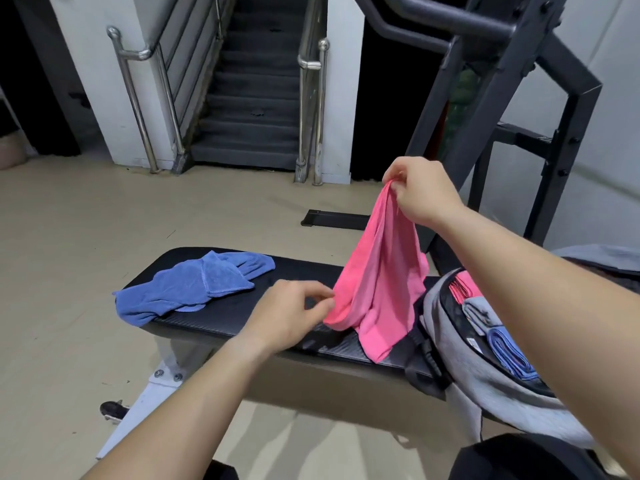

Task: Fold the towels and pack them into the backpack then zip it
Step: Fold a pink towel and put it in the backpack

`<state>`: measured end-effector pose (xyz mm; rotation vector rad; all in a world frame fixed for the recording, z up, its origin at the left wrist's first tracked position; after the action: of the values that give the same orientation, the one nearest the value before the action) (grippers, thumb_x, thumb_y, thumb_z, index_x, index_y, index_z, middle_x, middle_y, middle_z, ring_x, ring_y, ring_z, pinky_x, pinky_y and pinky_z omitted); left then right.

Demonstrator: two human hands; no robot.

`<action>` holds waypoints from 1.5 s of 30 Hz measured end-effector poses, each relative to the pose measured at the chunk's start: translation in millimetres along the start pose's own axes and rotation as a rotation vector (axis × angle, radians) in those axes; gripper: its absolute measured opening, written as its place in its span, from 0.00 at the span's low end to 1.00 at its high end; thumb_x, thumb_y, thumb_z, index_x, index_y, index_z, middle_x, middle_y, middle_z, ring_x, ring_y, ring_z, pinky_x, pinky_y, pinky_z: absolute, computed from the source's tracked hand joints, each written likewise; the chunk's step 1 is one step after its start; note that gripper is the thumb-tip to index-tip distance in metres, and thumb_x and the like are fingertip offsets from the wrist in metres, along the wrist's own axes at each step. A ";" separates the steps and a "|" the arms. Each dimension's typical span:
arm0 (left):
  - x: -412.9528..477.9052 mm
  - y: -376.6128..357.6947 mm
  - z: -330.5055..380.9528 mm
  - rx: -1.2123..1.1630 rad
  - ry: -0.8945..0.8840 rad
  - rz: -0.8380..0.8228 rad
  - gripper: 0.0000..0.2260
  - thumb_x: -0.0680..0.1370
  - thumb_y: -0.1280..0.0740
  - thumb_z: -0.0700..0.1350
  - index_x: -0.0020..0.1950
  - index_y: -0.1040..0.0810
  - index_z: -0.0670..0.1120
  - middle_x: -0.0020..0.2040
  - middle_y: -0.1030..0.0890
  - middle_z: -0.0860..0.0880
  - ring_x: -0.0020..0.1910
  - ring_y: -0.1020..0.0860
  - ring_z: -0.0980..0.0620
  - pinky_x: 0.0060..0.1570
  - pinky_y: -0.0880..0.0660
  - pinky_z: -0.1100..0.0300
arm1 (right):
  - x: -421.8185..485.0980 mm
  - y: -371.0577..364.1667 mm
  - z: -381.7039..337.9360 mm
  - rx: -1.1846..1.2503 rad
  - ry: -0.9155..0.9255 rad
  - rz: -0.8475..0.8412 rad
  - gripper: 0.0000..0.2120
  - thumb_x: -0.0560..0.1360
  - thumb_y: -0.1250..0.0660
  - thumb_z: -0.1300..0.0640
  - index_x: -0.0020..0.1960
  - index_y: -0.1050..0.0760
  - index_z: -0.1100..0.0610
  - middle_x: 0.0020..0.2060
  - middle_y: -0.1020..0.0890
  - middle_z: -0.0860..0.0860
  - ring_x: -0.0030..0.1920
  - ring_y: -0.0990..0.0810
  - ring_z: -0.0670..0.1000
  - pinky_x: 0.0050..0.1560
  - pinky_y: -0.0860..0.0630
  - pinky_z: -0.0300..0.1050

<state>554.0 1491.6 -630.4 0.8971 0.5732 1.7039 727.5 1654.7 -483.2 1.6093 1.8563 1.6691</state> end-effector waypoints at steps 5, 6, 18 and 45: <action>3.8 1.1 -14.8 0.020 0.122 0.036 0.19 0.71 0.30 0.63 0.58 0.25 0.59 0.51 0.22 0.63 0.42 0.25 0.63 0.50 0.23 0.56 | -10.6 -4.8 -1.4 0.063 0.067 -0.075 0.10 0.80 0.37 0.63 0.53 0.18 0.54 0.50 0.18 0.48 0.51 0.23 0.46 0.53 0.30 0.40; 4.7 -4.1 -15.9 0.023 0.149 -0.021 0.25 0.69 0.30 0.67 0.62 0.27 0.58 0.55 0.24 0.62 0.45 0.25 0.63 0.52 0.24 0.55 | -11.3 -4.4 -1.8 0.070 0.073 -0.080 0.10 0.80 0.37 0.63 0.53 0.18 0.54 0.49 0.19 0.47 0.51 0.24 0.45 0.53 0.31 0.39; 7.8 -60.8 14.4 0.197 0.091 -0.260 0.29 0.66 0.29 0.67 0.56 0.34 0.52 0.50 0.26 0.56 0.50 0.24 0.49 0.45 0.26 0.51 | -9.2 -1.1 -0.1 0.109 0.065 -0.091 0.10 0.79 0.36 0.61 0.52 0.17 0.51 0.47 0.19 0.44 0.49 0.23 0.44 0.48 0.30 0.36; 30.9 77.1 23.9 -0.020 0.063 0.263 0.14 0.71 0.42 0.30 0.43 0.29 0.50 0.34 0.23 0.53 0.33 0.27 0.52 0.33 0.26 0.56 | -31.1 36.1 53.6 0.003 -0.258 -0.058 0.09 0.78 0.40 0.60 0.50 0.22 0.50 0.48 0.19 0.51 0.48 0.22 0.55 0.46 0.27 0.48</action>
<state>523.5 1495.8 -549.6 0.9391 0.4954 1.9768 799.0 1655.7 -489.4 1.6650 1.7588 1.3624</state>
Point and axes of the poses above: each hand's wrist, its own x-axis towards the middle knuckle, its own y-axis out of the back of the hand, z = x × y, the point moved 3 cm from there along x, towards the middle knuckle
